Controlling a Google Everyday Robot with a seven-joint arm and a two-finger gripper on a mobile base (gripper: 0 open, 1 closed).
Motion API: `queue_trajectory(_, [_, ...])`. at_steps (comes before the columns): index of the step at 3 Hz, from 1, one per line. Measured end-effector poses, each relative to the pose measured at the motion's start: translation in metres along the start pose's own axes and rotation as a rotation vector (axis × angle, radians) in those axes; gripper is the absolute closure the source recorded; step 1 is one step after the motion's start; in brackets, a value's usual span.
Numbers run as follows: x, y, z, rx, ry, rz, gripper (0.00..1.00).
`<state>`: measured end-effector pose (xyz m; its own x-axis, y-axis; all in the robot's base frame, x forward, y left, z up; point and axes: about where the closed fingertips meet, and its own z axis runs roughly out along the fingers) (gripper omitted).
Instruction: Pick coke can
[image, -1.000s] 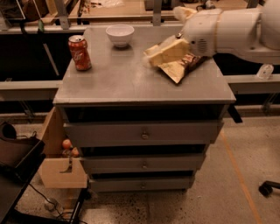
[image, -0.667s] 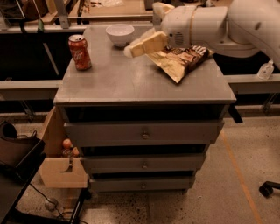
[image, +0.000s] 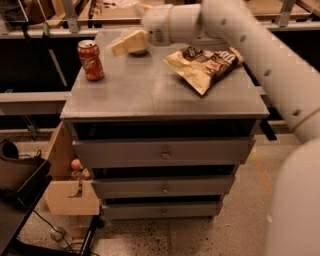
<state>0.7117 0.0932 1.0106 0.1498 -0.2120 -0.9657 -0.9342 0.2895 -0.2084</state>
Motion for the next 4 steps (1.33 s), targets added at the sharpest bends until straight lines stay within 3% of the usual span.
queue_trajectory(1, [0.006, 0.002, 0.061, -0.088, -0.062, 0.054, 0.0])
queue_trajectory(2, [0.014, 0.007, 0.106, -0.138, -0.125, 0.099, 0.0])
queue_trajectory(3, [0.031, 0.008, 0.142, -0.159, -0.174, 0.134, 0.0])
queue_trajectory(4, [0.044, 0.009, 0.166, -0.165, -0.148, 0.128, 0.0])
